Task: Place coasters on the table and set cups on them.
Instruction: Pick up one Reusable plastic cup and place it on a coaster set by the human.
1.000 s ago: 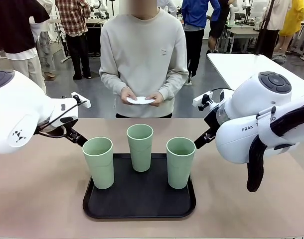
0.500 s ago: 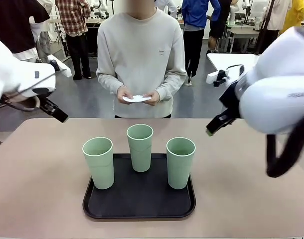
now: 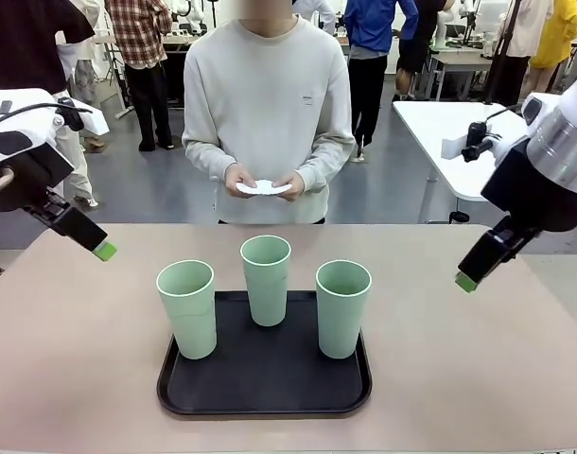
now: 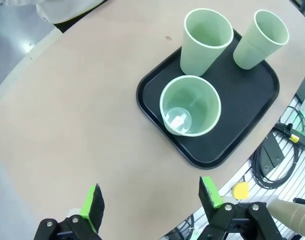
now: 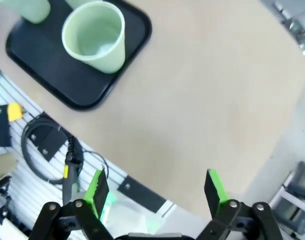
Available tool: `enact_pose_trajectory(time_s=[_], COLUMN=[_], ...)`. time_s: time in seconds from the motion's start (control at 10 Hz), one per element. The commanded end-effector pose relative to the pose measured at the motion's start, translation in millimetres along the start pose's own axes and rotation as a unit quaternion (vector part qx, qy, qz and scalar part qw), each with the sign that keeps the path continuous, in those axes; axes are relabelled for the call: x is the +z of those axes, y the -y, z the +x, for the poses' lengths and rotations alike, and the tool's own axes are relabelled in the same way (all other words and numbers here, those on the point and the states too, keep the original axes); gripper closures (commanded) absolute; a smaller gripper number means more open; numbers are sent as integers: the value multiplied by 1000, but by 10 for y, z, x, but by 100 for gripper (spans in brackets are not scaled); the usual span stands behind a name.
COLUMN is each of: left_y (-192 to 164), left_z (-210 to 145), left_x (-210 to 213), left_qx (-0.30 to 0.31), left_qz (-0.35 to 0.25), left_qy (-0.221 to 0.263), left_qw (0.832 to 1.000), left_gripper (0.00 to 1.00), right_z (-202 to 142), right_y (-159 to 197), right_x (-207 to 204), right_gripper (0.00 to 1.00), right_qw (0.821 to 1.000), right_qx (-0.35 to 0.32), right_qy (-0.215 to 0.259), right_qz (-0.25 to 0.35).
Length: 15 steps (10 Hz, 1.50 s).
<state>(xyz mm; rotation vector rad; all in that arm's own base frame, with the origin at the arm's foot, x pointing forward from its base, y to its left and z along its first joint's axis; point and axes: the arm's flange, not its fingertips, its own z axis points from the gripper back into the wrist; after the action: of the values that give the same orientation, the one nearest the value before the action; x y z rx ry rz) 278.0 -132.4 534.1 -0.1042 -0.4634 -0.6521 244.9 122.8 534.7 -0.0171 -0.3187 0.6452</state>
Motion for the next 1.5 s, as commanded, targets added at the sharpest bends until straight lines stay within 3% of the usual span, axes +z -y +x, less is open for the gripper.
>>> enact_pose_trajectory(time_s=[0.0,0.1,0.2,0.3,0.4,0.5,0.7,0.9,1.2,1.4], left_y=[-90,0,-308,-448,-622,-764,-1154,-1561,-2040,-2146], left_z=[109,0,179,123,79,-98,-456,-960,-1425,-1609], left_x=[-155,0,-162,-276,-311,-486,-591,-649,-303,-61], left_qx=[-16,0,66,110,158,208,289,358,395,401], left_qz=[21,0,-127,-235,-300,-342,-368,-370,-335,-319], left_qy=[12,0,41,106,141,167,187,162,108,107], left_qw=[1000,1000,989,960,930,901,864,841,849,852], left_gripper=[0,0,0,0,0,0,0,0,0,0], right_z=[199,0,185,98,-60,-320,-870,-1279,-1554,-1668], right_y=[102,0,281,561,718,929,1299,1643,1817,1876], right_x=[-145,0,-20,-56,-121,-194,-473,-714,-766,-716], right_gripper=[0,0,0,0,0,0,0,0,0,0], right_qw=[1000,1000,980,946,908,886,843,819,811,805], right_qx=[-5,0,-91,-159,-223,-258,-357,-415,-434,-446], right_qy=[26,0,64,114,147,162,161,120,94,101], right_qz=[0,0,162,259,324,349,370,378,380,378])
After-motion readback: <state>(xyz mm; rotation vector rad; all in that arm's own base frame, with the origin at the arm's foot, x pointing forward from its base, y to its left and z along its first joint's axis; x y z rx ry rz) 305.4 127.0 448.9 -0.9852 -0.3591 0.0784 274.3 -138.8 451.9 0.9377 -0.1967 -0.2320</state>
